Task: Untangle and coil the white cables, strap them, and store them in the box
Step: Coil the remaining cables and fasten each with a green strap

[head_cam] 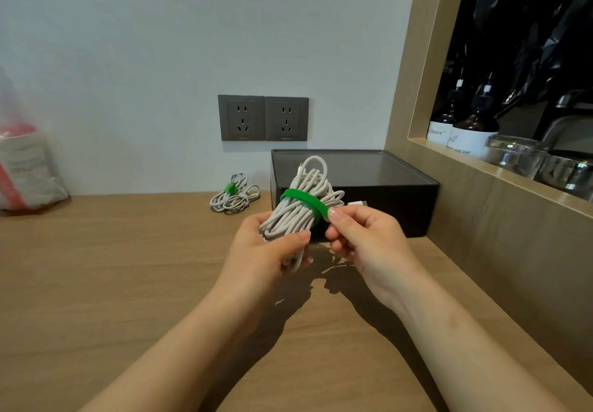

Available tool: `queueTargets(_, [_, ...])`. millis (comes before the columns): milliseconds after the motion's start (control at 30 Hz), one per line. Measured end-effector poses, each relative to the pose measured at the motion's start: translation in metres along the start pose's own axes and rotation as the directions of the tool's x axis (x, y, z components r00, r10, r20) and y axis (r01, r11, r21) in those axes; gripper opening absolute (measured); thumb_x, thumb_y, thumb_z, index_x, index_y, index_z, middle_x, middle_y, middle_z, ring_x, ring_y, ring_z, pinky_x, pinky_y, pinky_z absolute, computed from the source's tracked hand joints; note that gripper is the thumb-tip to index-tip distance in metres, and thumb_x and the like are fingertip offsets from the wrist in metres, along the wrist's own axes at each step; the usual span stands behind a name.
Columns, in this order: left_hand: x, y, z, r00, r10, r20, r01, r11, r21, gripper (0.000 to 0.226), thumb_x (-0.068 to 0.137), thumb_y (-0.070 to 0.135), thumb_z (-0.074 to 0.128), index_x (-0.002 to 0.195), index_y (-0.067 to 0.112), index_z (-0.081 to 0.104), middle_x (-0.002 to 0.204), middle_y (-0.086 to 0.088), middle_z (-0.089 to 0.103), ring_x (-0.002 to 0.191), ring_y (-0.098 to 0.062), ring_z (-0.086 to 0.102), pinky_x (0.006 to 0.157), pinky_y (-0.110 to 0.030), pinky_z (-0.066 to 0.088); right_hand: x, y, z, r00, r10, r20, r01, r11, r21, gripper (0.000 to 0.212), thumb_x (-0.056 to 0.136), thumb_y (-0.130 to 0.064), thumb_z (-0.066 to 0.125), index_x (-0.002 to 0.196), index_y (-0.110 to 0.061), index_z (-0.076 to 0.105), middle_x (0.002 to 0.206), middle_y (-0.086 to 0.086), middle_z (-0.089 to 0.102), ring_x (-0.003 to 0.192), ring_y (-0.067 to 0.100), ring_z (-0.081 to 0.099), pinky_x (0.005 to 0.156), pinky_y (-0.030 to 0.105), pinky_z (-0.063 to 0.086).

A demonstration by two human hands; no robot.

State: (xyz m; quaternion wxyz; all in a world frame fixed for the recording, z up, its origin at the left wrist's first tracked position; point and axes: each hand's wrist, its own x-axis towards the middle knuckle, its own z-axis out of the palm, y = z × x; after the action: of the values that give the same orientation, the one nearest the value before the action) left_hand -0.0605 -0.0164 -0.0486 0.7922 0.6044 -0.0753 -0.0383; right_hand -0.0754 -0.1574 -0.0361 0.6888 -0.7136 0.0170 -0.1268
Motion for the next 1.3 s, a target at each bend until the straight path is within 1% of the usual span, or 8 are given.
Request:
queueTargets(267, [0.004, -0.003, -0.001, 0.995, -0.085, 0.058, 0.095, 0.978, -0.188, 0.039, 0.082, 0.002, 0.063, 0.12, 0.0, 0.055, 0.106, -0.02, 0.066, 0.083, -0.022, 0.068, 0.06, -0.026, 0.055, -0.003, 0.0, 0.007, 0.995, 0.057, 0.079, -0.068, 0.988, 0.14, 0.014, 0.09, -0.014, 0.055, 0.083, -0.013, 0.068, 0.058, -0.004, 0.061, 0.056, 0.009, 0.053, 0.062, 0.025, 0.048])
queueTargets(433, [0.003, 0.0, 0.001, 0.99, -0.1, 0.098, 0.119, 0.969, -0.215, 0.032, 0.082, 0.001, 0.06, 0.113, -0.001, 0.058, 0.084, -0.014, 0.069, 0.069, -0.018, 0.069, 0.054, -0.024, 0.055, -0.001, 0.003, 0.005, 0.998, 0.037, 0.043, -0.04, 0.996, 0.075, 0.014, 0.091, -0.016, 0.056, 0.087, -0.014, 0.069, 0.059, -0.004, 0.062, 0.057, 0.008, 0.055, 0.062, 0.025, 0.049])
queueTargets(600, [0.001, 0.001, -0.001, 0.986, -0.118, 0.116, 0.139, 0.972, -0.191, 0.05, 0.067, 0.01, 0.065, 0.115, 0.001, 0.057, 0.075, -0.01, 0.067, 0.061, -0.015, 0.065, 0.049, -0.021, 0.05, -0.001, 0.006, 0.007, 0.996, -0.086, -0.029, 0.081, 0.986, -0.148, 0.011, 0.087, -0.026, 0.062, 0.078, -0.021, 0.066, 0.053, -0.009, 0.062, 0.048, -0.001, 0.054, 0.049, 0.012, 0.045])
queueTargets(733, [-0.001, 0.001, 0.0, 0.985, -0.091, 0.147, 0.112, 0.983, -0.147, 0.031, 0.086, 0.011, 0.054, 0.115, 0.0, 0.055, 0.07, -0.008, 0.064, 0.058, -0.014, 0.061, 0.049, -0.022, 0.048, 0.0, 0.007, 0.008, 0.998, -0.034, -0.057, 0.027, 0.993, -0.118, 0.018, 0.082, -0.035, 0.064, 0.073, -0.019, 0.065, 0.045, -0.012, 0.056, 0.044, -0.002, 0.051, 0.045, 0.012, 0.042])
queueTargets(867, [-0.004, 0.003, 0.002, 0.97, -0.124, 0.208, 0.164, 0.968, -0.189, 0.026, 0.089, 0.015, 0.045, 0.107, 0.002, 0.057, 0.061, -0.006, 0.059, 0.05, -0.013, 0.055, 0.042, -0.02, 0.044, 0.0, 0.01, 0.009, 1.0, 0.003, -0.023, -0.004, 0.998, -0.065, 0.022, 0.07, -0.047, 0.066, 0.08, -0.027, 0.063, 0.048, -0.019, 0.059, 0.053, 0.001, 0.053, 0.057, 0.02, 0.039])
queueTargets(1000, [-0.007, 0.006, 0.002, 0.96, -0.153, 0.232, 0.209, 0.948, -0.239, 0.025, 0.079, 0.02, 0.046, 0.094, 0.005, 0.059, 0.059, -0.008, 0.055, 0.041, -0.013, 0.049, 0.033, -0.016, 0.037, -0.001, 0.01, 0.008, 0.997, -0.044, 0.064, 0.041, 0.999, 0.036, 0.038, 0.056, -0.048, 0.064, 0.09, -0.031, 0.059, 0.064, -0.022, 0.067, 0.059, -0.01, 0.06, 0.054, 0.009, 0.045])
queueTargets(1167, [-0.007, 0.009, -0.004, 0.9, -0.303, 0.312, 0.395, 0.869, -0.297, 0.025, 0.065, 0.025, 0.049, 0.073, 0.005, 0.061, 0.056, -0.011, 0.053, 0.031, -0.013, 0.044, 0.027, -0.011, 0.031, 0.001, 0.015, 0.009, 0.986, -0.082, 0.146, 0.073, 0.995, 0.067, 0.087, 0.044, -0.068, 0.072, 0.116, -0.021, 0.057, 0.105, -0.003, 0.069, 0.096, 0.008, 0.066, 0.089, 0.026, 0.051])
queueTargets(1300, [-0.001, 0.01, -0.011, 0.847, -0.393, 0.359, 0.489, 0.841, -0.232, 0.027, 0.062, 0.028, 0.054, 0.064, 0.004, 0.066, 0.058, -0.014, 0.055, 0.032, -0.014, 0.047, 0.029, -0.011, 0.033, 0.002, 0.018, 0.012, 0.993, -0.116, 0.035, 0.113, 0.992, 0.063, 0.071, 0.048, -0.053, 0.07, 0.109, -0.021, 0.055, 0.101, -0.002, 0.068, 0.095, 0.011, 0.065, 0.09, 0.034, 0.051])
